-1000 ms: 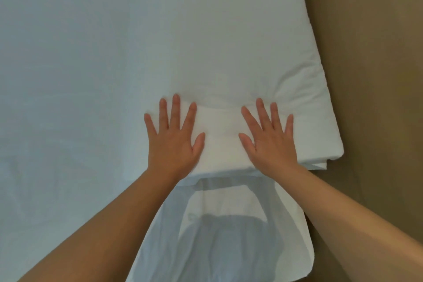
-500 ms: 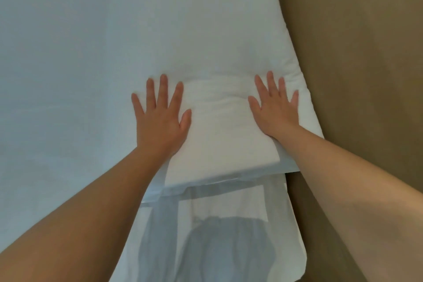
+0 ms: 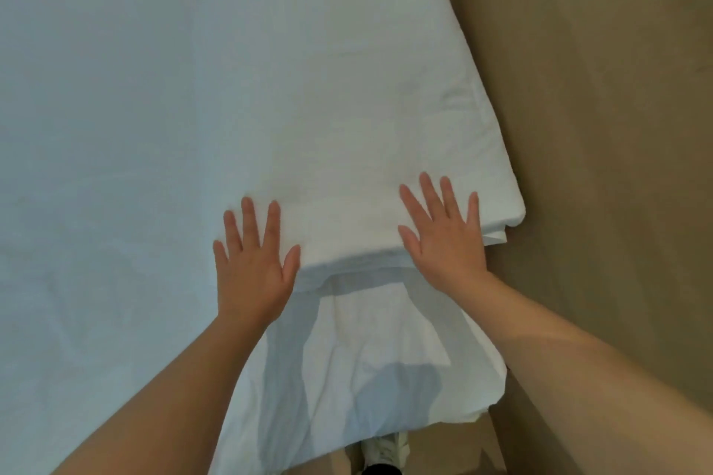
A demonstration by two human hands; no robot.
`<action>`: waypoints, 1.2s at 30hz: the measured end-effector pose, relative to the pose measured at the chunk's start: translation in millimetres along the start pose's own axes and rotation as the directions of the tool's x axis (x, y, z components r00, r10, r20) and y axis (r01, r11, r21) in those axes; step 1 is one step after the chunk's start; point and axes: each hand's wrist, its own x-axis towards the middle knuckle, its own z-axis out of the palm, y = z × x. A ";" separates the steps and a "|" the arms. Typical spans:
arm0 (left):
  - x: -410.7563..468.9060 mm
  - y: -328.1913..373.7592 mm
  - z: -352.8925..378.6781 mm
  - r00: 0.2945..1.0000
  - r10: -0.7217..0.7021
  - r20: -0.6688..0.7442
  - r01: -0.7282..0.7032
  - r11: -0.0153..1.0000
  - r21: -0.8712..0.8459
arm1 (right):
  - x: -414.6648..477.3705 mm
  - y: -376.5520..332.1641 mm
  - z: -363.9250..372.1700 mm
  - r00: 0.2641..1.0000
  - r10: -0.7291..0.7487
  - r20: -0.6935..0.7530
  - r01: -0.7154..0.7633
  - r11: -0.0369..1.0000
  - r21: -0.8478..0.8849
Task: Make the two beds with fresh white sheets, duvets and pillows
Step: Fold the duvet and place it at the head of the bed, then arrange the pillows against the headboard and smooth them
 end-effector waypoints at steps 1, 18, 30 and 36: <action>-9.6 -5.5 2.4 0.997 -0.053 0.056 0.054 0.998 -0.012 | -11.7 3.6 7.1 0.995 0.088 0.034 -0.088 0.996 -0.017; -156.0 -35.4 -130.5 0.882 0.392 0.263 -0.448 0.871 0.203 | -256.7 -129.1 -69.6 0.869 0.428 0.246 -0.446 0.895 0.019; -342.5 32.4 -105.0 0.571 0.721 0.394 -0.819 0.533 0.213 | -512.3 -167.6 -38.1 0.621 0.701 0.351 -0.771 0.628 0.110; -457.2 48.6 -98.6 0.265 0.817 0.512 -0.964 0.226 0.138 | -669.6 -240.2 -26.4 0.306 0.803 0.512 -0.952 0.269 0.147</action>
